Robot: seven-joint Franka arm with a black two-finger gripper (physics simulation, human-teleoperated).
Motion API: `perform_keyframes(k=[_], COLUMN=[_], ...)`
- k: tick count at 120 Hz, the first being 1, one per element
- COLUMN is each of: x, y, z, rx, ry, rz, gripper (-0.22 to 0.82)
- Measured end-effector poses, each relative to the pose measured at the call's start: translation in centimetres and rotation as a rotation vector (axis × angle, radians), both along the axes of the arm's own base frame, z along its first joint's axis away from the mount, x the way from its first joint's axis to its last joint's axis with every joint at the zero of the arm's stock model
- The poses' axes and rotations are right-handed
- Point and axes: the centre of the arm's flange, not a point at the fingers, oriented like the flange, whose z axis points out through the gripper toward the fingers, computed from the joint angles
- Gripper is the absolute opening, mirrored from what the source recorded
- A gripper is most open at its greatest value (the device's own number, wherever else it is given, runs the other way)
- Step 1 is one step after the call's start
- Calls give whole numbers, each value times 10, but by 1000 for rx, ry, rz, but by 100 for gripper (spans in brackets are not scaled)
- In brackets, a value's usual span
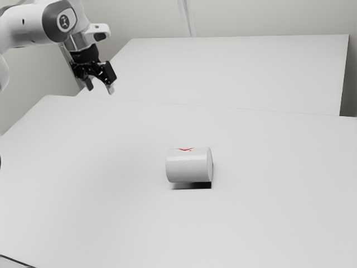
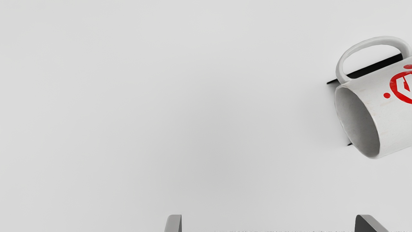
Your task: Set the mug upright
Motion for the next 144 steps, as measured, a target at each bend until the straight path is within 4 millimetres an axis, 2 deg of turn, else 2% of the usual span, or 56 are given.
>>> perform_keyframes(k=[14,23,65,75,86,102,111,121,144], x=[-3,-13,-47,-52,-47,-38,-31,-25,-18], y=[-2,-7,-7,-12,-26,-66,-79,-79,-70], z=[-1,-15,-133,-151,-167,-188,-200,-219,-243], rx=[-2,-36,-513,-636,-738,-813,-843,-871,-883], ry=[-2,21,187,209,218,212,207,205,193], rz=[-10,-15,194,255,301,329,355,400,445], gripper=[59,59,59,59,58,58,58,58,58])
